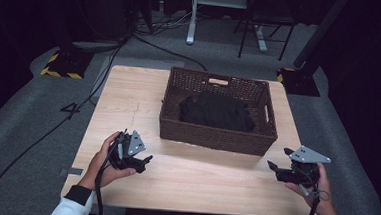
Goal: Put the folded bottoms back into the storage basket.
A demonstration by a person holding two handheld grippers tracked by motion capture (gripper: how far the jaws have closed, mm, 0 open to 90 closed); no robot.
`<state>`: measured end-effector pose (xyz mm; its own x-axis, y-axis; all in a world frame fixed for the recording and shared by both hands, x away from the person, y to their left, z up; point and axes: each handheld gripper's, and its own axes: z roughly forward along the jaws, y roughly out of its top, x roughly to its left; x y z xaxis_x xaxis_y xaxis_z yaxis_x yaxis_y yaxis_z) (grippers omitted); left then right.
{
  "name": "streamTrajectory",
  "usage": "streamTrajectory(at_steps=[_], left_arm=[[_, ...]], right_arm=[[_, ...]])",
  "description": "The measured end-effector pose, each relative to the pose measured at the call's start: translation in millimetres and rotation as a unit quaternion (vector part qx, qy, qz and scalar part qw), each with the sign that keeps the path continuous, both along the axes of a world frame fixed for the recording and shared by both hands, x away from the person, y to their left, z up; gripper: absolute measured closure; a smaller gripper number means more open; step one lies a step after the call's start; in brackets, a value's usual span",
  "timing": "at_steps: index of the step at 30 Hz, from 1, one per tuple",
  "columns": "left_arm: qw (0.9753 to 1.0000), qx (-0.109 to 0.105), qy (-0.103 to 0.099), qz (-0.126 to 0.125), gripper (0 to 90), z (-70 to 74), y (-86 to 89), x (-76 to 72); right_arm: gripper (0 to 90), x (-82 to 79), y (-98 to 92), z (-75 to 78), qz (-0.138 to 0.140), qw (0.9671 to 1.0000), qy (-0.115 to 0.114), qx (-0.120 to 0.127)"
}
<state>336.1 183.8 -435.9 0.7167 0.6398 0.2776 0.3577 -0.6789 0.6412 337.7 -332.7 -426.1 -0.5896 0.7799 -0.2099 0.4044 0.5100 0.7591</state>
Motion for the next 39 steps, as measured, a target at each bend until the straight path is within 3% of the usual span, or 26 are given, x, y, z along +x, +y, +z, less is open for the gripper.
streamTrajectory(at_steps=[2, 11, 18, 28, 33, 35, 39], left_arm=[[1.0, -0.005, 0.004, 0.003, 18.9, -5.1, 2.1, -1.5], [0.9998, 0.013, 0.008, 0.013, 18.2, -25.2, 15.1, -7.0], [0.9994, 0.005, 0.019, 0.029, 17.9, -39.0, 25.1, -9.1], [0.997, -0.042, 0.043, 0.049, 16.9, -53.0, 43.7, -11.5], [0.9952, -0.053, 0.064, 0.052, 16.9, -59.0, 49.5, -11.3], [0.9939, -0.064, 0.07, 0.056, 16.8, -61.4, 52.0, -11.3], [0.9915, -0.081, 0.078, 0.067, 16.3, -63.6, 57.5, -11.4]], right_arm=[[25.1, -0.8, -1.4, -5.0, -0.001, 1.0, 0.005, -0.004], [25.1, -3.2, -12.6, -31.6, -0.014, 0.9996, 0.026, 0.002], [24.6, -4.0, -24.1, -49.0, -0.024, 0.9984, 0.049, 0.016], [23.6, -6.3, -41.8, -67.4, -0.034, 0.9969, 0.066, 0.024], [22.3, -9.9, -49.6, -73.1, -0.043, 0.9958, 0.072, 0.036], [22.0, -11.5, -53.6, -74.7, -0.041, 0.9947, 0.079, 0.052], [20.0, -14.5, -58.4, -75.8, -0.05, 0.9939, 0.079, 0.057]])
